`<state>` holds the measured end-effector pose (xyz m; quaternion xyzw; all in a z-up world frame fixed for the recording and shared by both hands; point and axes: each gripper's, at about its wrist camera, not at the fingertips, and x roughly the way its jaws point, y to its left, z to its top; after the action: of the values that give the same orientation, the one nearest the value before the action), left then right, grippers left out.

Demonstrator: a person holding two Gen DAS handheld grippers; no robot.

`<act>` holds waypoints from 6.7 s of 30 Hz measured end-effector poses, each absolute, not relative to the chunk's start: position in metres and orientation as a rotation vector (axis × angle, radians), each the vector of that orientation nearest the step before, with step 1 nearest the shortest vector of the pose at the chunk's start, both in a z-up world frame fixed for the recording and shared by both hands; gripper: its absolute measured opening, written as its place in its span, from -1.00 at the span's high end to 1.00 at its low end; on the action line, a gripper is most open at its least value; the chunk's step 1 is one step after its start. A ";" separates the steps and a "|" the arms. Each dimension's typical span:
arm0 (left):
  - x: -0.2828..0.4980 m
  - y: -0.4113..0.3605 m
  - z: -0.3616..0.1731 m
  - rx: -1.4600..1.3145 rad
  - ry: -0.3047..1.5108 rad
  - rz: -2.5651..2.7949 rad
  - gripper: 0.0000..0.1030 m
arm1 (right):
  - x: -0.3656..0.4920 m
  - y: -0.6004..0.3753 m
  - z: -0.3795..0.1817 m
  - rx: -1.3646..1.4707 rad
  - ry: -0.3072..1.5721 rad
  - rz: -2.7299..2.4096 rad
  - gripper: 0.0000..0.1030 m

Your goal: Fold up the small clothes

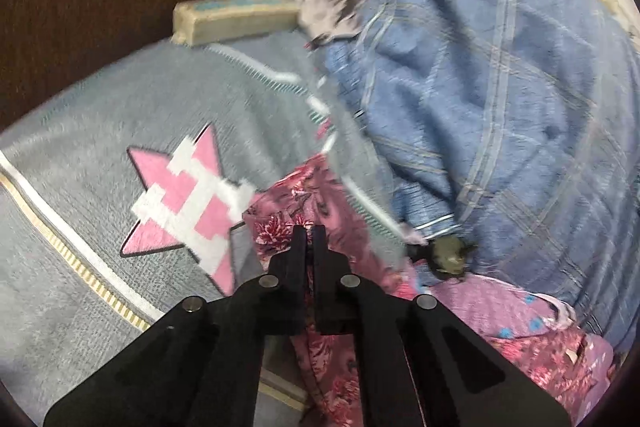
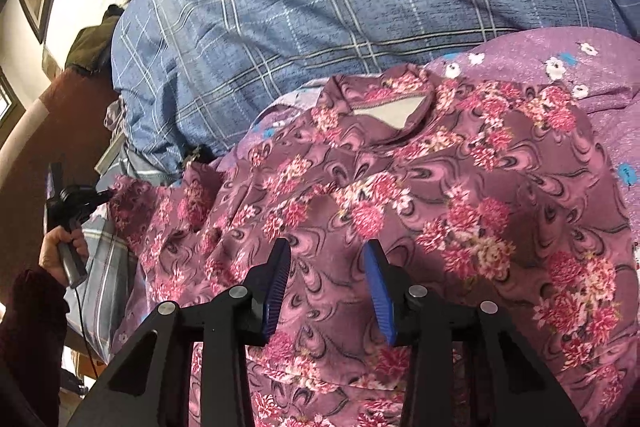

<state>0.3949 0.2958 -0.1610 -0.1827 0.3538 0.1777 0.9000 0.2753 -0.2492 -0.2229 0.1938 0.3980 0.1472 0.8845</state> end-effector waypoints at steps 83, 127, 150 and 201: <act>0.280 -0.024 -0.211 0.031 0.716 0.144 -0.45 | 0.280 -0.289 -0.219 -0.026 0.782 -0.025 0.85; 0.286 0.008 -0.195 -0.039 0.673 0.160 -0.50 | 0.277 -0.395 -0.203 0.366 0.749 -0.152 0.43; 0.310 0.001 -0.245 0.168 0.878 0.180 -0.54 | 0.279 -0.280 -0.228 0.105 0.973 0.353 0.59; -0.004 0.070 -0.287 -0.105 1.132 -0.133 -0.55 | -0.005 -0.402 -0.302 0.424 1.310 0.078 -0.16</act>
<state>-0.0036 0.0701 -0.2867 -0.0495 0.5356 -0.0628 0.8407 -0.0050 -0.4025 -0.3019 0.1958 0.6042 0.0362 0.7715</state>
